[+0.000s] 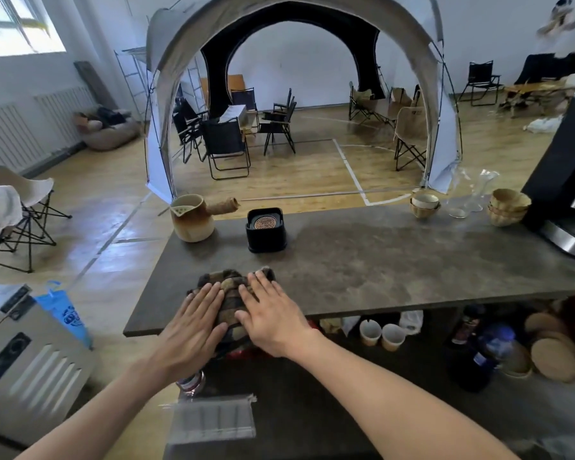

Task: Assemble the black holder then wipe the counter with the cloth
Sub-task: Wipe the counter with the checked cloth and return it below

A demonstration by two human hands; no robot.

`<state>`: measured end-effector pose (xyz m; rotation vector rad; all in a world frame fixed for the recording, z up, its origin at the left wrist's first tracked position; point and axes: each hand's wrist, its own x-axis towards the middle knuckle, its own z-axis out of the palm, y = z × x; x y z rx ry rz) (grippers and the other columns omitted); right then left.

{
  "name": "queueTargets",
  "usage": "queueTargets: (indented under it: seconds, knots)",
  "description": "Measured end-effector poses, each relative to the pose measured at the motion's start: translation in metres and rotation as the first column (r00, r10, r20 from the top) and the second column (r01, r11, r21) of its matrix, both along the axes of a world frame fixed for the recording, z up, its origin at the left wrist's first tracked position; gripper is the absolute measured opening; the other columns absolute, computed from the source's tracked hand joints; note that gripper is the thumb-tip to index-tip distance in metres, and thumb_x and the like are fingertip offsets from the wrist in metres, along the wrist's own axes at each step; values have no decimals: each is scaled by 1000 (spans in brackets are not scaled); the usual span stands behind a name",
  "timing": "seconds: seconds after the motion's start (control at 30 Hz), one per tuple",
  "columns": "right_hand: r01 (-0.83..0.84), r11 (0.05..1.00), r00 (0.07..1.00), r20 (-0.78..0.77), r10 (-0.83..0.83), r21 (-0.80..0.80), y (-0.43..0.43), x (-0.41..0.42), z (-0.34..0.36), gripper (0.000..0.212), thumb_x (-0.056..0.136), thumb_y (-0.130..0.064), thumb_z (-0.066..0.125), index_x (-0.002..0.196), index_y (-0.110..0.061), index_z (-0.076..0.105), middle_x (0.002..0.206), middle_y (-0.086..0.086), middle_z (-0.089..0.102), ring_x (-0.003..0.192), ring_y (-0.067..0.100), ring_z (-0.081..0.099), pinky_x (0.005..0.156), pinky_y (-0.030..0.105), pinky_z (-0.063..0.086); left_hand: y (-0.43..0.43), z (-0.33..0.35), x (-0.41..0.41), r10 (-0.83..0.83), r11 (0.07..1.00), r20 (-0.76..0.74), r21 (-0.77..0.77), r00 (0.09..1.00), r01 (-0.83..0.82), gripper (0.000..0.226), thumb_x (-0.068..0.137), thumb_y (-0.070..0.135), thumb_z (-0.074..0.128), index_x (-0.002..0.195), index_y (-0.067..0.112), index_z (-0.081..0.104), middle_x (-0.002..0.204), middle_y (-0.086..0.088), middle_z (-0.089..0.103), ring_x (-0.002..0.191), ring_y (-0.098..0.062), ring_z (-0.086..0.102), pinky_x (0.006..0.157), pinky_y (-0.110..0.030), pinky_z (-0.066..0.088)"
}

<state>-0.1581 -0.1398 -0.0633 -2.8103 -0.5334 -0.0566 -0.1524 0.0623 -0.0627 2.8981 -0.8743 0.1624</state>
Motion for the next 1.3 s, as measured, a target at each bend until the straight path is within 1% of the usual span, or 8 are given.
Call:
queueTargets:
  seconds: [0.1,0.3,0.57,0.8,0.93,1.03,1.1,1.3]
  knots:
    - [53,998,999,-4,-53,-19,-63,-16,0,62,103,-46,19,156,-15,13,164,7,-1,151,18,-9,120,36,-4,-66,1,-8,-21,1000,-61,3,998,22,102,73,73,-26,154,14,-2,159,3,-14,146,-11,-21,114,-22,-22]
    - [179,983,984,0,-179,-50,-195,-50,0,74,93,-56,8,155,-17,18,164,4,4,151,16,-6,123,39,6,-203,-1,-27,-94,996,-55,-3,994,94,85,87,64,-8,155,12,-3,163,-3,-12,147,-13,-20,118,-30,-16]
    - [264,963,962,-62,-267,-53,-339,-93,7,67,100,-49,32,156,-19,11,165,2,-4,150,13,-12,121,31,0,-350,-3,-41,-193,979,-70,52,979,197,72,100,51,19,155,8,1,164,-8,-6,150,-19,-12,122,-41,-5]
    - [223,973,964,-161,-213,50,-359,-96,17,88,84,-42,68,155,-19,21,164,3,2,150,16,-5,122,35,8,-343,7,-33,-242,968,-48,51,969,245,85,89,65,44,155,20,17,163,-2,13,150,-20,8,122,-39,9]
    - [478,793,866,-55,-496,378,-352,-98,23,79,81,-51,70,146,-16,42,154,4,36,142,21,32,113,35,29,-337,14,-33,-135,978,-120,-175,984,113,76,92,62,44,154,24,21,164,-5,8,151,-19,-2,122,-43,9]
    - [737,624,653,-35,-756,259,-343,-94,27,79,82,-54,68,145,-13,41,145,9,48,134,30,42,106,41,39,-334,17,-30,134,966,-210,-192,969,-175,87,88,65,49,153,16,19,160,-16,20,149,-31,11,120,-47,15]
    - [786,589,613,-121,-781,186,-337,-86,27,78,80,-54,70,143,-16,43,142,7,53,131,32,46,104,44,43,-339,22,-26,169,946,-324,-212,931,-246,89,88,62,52,152,9,20,156,-16,31,146,-31,22,120,-49,16]
    - [800,372,573,-416,-706,471,-326,-76,29,39,66,-22,87,97,-10,68,101,10,72,89,25,67,79,37,55,-345,24,-25,-11,753,-526,-563,850,-339,91,80,22,78,152,17,22,143,-9,48,133,-27,44,110,-44,40]
